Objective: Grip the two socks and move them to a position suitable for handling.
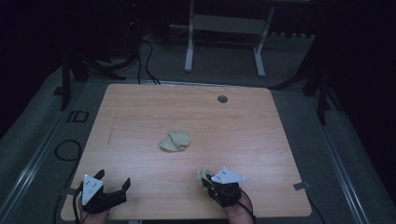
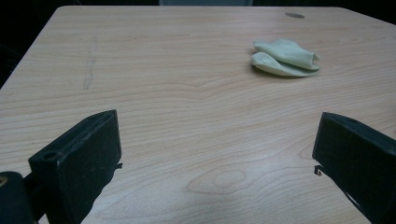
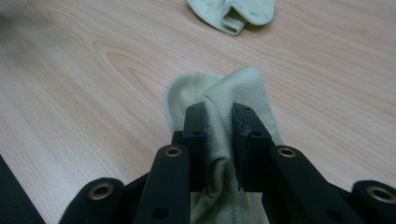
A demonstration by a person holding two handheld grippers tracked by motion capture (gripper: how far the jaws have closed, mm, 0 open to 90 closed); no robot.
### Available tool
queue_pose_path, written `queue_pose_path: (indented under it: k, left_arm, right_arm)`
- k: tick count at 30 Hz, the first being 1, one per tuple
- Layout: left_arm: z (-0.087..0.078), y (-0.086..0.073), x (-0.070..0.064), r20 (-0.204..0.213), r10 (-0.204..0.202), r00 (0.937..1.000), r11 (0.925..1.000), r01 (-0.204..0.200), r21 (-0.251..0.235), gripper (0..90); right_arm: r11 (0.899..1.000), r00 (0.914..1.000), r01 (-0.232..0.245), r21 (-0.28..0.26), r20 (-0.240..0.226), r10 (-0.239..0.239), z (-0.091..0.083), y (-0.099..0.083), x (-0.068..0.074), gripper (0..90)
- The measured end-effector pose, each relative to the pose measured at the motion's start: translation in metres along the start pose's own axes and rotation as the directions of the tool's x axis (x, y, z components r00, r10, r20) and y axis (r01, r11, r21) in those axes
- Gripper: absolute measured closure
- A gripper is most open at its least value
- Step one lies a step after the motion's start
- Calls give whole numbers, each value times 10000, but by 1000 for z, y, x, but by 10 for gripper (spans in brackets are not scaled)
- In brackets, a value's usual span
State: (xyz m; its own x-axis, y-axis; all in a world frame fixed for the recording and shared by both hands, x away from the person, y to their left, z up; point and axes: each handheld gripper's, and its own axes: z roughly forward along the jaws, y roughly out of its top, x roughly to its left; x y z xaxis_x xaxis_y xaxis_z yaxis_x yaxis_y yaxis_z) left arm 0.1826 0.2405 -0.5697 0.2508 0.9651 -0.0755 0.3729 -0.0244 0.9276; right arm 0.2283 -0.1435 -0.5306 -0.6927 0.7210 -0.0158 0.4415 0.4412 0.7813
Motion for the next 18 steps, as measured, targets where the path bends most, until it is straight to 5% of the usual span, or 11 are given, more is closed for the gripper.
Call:
queue_pose_path:
  k: [18]
  left_arm:
    - [4, -1, -6, 284, 169, 9995, 9996, -175, 234, 13]
  right_arm:
    - [9976, 9999, -1, 698, 148, -9, 43, -14, -1, 760]
